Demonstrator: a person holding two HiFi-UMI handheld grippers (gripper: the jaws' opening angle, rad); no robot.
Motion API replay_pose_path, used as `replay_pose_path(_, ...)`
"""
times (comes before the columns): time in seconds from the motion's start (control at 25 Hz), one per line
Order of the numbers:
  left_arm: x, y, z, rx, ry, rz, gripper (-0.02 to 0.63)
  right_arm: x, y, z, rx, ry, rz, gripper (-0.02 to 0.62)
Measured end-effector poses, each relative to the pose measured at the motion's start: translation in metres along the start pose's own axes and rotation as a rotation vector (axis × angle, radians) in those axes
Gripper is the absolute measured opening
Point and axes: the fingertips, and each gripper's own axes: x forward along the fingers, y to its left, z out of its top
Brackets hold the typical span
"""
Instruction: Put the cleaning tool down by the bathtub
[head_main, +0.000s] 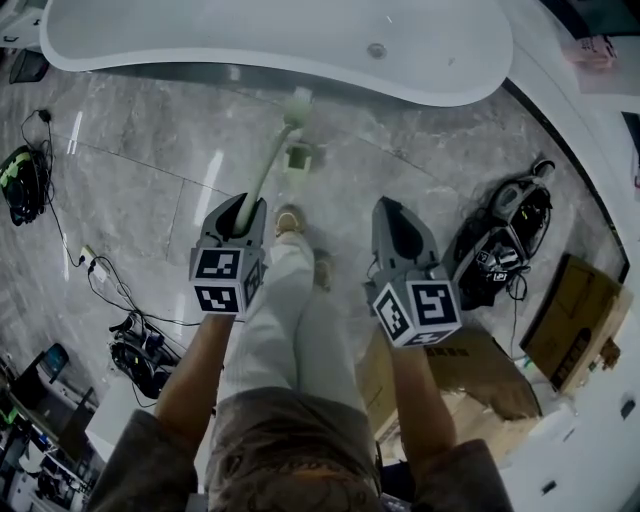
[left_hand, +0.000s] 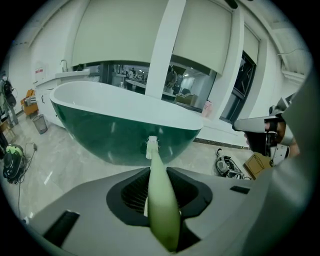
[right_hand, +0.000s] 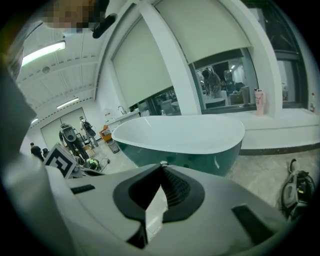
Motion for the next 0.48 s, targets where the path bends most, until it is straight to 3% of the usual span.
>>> replay_pose_path(0.48,0.083,0.014,-0.055,-0.091,0.141,0.024,0.103,0.017,-0.008,-0.015,0.017,0.021,0.007,0.0)
